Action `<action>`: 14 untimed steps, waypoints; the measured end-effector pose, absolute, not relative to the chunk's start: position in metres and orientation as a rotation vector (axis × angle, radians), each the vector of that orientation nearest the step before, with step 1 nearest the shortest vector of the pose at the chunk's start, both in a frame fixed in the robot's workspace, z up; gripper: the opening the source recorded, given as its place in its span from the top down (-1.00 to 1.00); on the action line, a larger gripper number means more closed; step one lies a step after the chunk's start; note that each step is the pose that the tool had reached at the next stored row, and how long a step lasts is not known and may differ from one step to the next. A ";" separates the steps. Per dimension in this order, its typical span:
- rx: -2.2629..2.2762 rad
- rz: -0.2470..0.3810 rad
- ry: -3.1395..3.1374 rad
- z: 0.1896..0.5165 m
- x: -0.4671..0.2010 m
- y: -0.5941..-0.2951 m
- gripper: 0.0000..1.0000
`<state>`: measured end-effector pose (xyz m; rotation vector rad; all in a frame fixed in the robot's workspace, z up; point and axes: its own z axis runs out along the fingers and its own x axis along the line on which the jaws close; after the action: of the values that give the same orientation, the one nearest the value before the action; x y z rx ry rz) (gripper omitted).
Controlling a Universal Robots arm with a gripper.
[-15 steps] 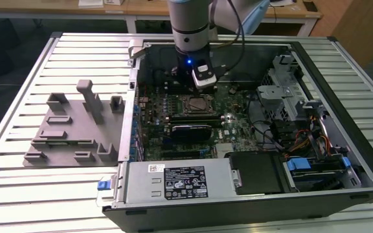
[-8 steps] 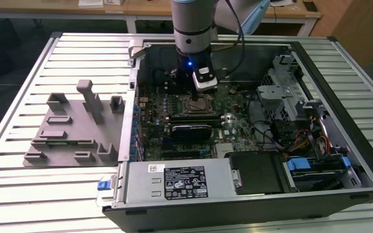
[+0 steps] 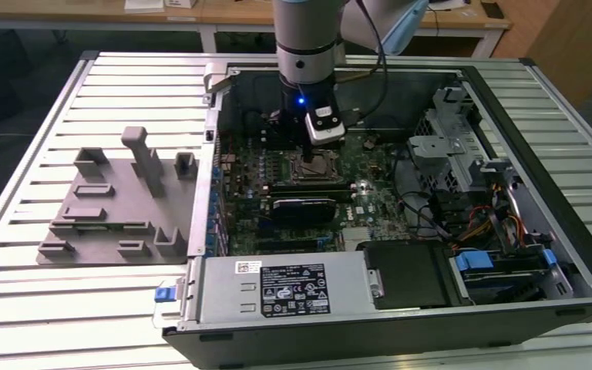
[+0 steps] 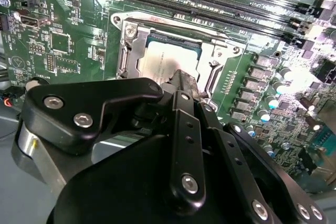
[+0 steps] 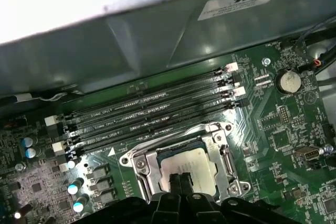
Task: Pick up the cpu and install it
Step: 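Install the first cpu locking lever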
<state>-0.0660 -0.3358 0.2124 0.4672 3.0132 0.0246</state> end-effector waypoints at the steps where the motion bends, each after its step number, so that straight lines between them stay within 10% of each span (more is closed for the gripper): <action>1: 0.467 0.017 3.013 0.213 -0.066 -0.336 0.79; 14: 0.465 -0.005 3.011 0.226 -0.064 -0.336 0.79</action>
<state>-0.0641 -0.3358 0.2259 0.4655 3.0112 -0.0045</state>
